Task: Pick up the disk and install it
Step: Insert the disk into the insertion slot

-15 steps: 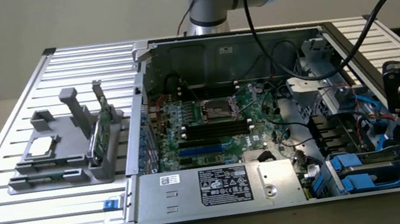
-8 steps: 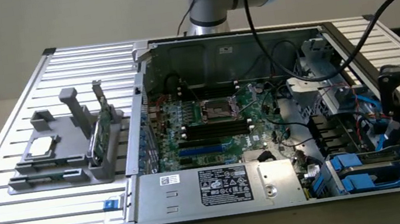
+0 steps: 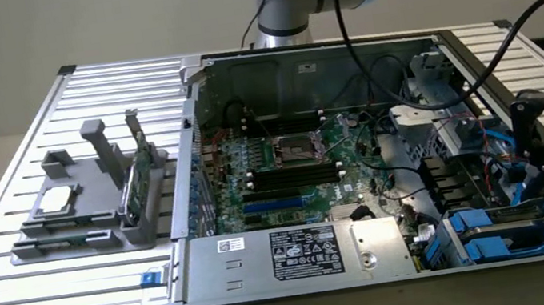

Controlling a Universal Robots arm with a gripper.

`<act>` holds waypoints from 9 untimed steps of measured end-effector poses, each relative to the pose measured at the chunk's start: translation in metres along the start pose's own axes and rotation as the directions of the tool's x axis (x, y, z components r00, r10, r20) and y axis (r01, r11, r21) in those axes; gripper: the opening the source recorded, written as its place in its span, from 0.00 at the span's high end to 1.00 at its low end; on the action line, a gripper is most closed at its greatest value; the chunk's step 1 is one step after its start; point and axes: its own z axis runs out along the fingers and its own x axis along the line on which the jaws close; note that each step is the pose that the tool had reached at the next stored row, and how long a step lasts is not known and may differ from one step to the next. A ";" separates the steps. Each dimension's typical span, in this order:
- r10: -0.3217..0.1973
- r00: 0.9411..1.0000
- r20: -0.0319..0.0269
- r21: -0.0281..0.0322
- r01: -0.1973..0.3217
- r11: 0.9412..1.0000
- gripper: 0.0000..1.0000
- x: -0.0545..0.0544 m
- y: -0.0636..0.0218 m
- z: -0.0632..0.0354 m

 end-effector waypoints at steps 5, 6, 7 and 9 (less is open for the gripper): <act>0.058 0.998 -0.013 -0.008 -0.058 0.998 0.69 0.000 0.0000 0.0001; 0.070 0.997 -0.015 -0.010 -0.070 0.997 0.69 0.000 0.0001 0.0001; 0.083 0.996 -0.017 -0.011 -0.083 0.997 0.69 0.000 0.0001 0.0001; 0.108 0.994 -0.019 -0.011 -0.108 0.994 0.69 0.000 0.0001 0.0003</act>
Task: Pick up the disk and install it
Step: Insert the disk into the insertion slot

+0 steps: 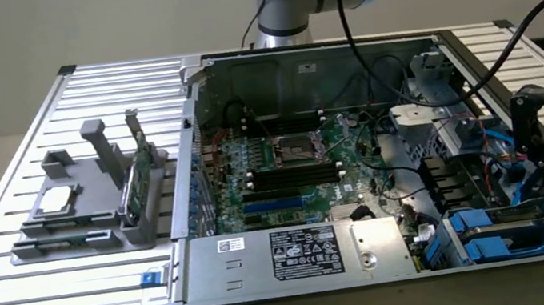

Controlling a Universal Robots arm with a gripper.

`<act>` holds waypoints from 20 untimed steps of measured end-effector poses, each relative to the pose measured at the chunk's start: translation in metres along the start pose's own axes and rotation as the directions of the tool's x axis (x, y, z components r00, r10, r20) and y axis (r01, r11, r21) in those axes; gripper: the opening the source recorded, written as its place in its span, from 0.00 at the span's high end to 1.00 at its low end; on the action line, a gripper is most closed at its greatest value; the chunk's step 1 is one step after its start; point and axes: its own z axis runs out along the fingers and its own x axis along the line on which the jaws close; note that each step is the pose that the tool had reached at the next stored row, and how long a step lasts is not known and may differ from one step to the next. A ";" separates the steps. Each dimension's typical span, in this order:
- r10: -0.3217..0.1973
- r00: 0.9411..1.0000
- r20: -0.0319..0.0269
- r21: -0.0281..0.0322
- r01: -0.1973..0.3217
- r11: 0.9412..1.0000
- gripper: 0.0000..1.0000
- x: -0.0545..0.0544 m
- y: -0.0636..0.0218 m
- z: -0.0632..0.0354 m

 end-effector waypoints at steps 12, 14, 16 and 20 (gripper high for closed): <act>0.104 0.994 -0.022 -0.012 -0.105 0.994 0.69 -0.001 -0.0003 0.0054; 0.113 0.993 -0.030 -0.016 -0.114 0.993 0.69 -0.002 -0.0006 0.0070; 0.118 0.992 -0.033 -0.018 -0.119 0.993 0.69 -0.003 -0.0014 0.0076; 0.124 0.992 -0.037 -0.020 -0.125 0.992 0.69 -0.008 -0.0029 0.0077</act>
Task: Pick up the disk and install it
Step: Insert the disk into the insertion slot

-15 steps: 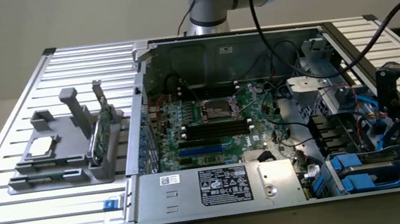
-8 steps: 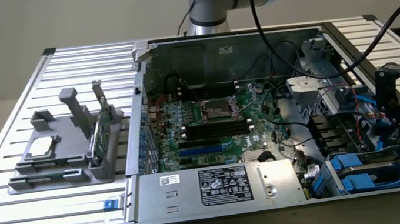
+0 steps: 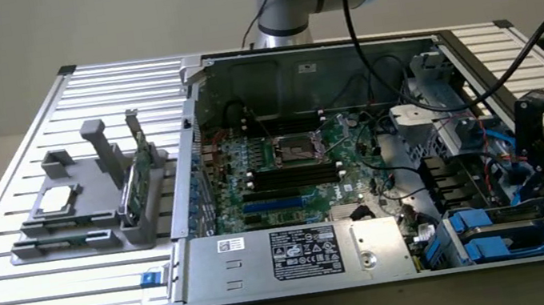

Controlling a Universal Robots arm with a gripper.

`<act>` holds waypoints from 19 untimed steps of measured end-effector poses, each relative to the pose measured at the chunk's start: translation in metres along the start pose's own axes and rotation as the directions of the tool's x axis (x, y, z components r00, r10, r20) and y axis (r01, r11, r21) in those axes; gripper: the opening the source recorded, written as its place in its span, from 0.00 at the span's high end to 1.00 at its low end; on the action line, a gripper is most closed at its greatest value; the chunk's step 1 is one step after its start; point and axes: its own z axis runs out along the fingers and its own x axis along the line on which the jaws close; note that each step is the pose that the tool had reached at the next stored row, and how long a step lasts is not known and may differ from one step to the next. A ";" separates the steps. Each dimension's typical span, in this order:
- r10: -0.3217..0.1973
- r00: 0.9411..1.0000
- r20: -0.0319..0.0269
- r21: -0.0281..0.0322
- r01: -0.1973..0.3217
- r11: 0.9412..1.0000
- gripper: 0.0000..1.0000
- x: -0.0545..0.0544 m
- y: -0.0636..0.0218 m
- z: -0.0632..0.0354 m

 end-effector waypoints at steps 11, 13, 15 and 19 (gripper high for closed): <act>0.007 0.999 -0.040 -0.021 -0.008 1.000 0.69 -0.003 -0.0012 -0.0003; 0.007 0.999 -0.044 -0.024 -0.008 1.000 0.69 -0.004 -0.0011 -0.0002; 0.007 0.999 -0.047 -0.026 -0.008 1.000 0.69 -0.004 -0.0008 0.0000; 0.006 0.999 -0.050 -0.028 -0.008 1.000 0.69 -0.005 0.0002 0.0005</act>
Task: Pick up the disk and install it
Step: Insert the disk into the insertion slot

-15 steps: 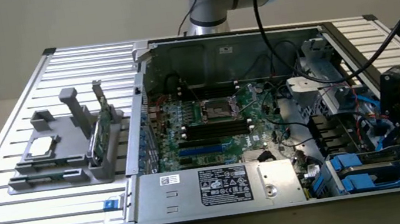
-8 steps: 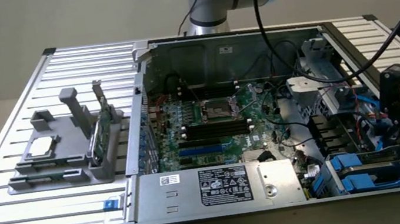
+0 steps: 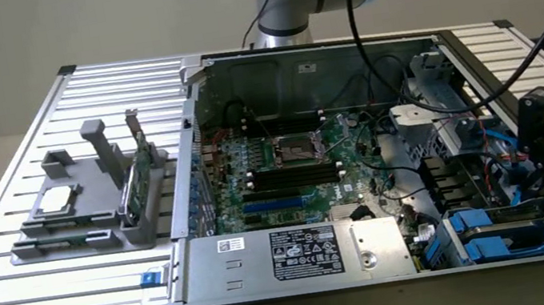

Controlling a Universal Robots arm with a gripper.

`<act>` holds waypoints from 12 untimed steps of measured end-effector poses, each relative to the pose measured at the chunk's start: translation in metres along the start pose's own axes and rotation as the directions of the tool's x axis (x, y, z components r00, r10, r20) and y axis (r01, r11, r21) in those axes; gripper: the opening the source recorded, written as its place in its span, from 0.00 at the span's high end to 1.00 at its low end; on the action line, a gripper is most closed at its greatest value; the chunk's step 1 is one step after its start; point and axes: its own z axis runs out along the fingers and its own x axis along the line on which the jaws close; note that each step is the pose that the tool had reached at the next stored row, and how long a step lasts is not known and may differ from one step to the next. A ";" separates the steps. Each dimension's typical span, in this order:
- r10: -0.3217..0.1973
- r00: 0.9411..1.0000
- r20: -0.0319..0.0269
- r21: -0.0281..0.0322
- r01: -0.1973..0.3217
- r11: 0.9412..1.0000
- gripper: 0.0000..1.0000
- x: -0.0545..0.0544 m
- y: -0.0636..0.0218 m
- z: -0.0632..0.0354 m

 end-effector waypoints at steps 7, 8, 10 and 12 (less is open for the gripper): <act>-0.001 1.000 -0.013 -0.009 0.001 1.000 0.69 -0.001 0.0004 0.0039; -0.001 1.000 -0.014 -0.010 0.001 1.000 0.69 -0.001 0.0004 0.0044; -0.001 1.000 -0.015 -0.011 0.001 1.000 0.69 -0.001 0.0004 0.0051; -0.001 1.000 -0.018 -0.013 0.001 1.000 0.69 -0.001 0.0004 0.0055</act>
